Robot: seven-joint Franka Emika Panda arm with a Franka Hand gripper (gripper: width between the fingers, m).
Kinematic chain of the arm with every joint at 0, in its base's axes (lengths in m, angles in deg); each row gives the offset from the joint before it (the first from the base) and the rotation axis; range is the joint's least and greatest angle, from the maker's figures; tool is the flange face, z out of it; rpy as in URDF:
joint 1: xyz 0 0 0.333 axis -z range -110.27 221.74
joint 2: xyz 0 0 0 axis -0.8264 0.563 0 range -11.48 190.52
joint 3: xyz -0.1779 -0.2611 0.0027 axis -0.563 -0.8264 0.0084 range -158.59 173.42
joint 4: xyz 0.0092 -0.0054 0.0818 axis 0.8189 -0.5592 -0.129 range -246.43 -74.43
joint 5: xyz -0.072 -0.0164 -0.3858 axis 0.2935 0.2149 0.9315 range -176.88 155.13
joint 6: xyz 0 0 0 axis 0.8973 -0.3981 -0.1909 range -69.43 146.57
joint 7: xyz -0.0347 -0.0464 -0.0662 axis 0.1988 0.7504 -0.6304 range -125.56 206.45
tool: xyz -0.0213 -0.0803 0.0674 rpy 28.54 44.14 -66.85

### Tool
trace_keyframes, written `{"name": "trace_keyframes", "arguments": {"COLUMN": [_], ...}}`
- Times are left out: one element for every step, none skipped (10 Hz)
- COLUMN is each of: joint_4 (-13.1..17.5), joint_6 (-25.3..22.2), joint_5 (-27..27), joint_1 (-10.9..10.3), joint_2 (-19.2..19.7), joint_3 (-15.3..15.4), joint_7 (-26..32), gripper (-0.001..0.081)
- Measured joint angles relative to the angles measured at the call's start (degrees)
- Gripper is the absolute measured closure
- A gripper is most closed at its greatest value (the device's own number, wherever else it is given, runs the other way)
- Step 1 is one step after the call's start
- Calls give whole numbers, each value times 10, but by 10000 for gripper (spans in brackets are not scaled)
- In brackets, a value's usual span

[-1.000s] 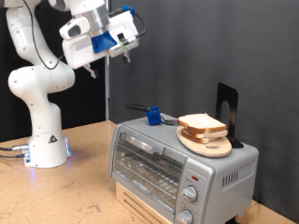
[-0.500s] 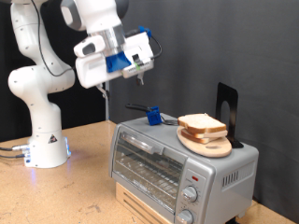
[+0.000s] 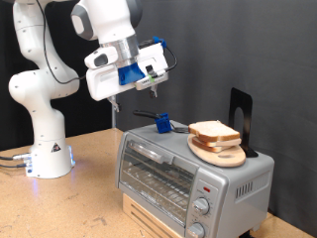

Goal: Make a piece of toast with the oven

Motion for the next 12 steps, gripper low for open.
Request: {"name": "trace_keyframes", "arguments": {"joint_4": [-18,-40,-62,-82,-100,-115,-126,-135,-143,-150,-155,-156], "joint_6": [18,42,67,92,119,142,159,172,182,191,198,199], "joint_5": [6,14,19,22,23,23,23,25,31,41,54,65], "joint_1": [0,0,0,0,0,0,0,1,4,9,16,24], "joint_2": [0,0,2,5,8,10,14,19,23,28,33,33], "joint_3": [2,6,11,15,20,24,26,28,29,30,30,30], "joint_7": [-3,-7,-10,-12,-15,-21,-26,-30,-35,-43,-54,-58], "gripper": [-2,-2,-2,-2,-2,-2,-2,-2,-2,-2,-2,-2]}}
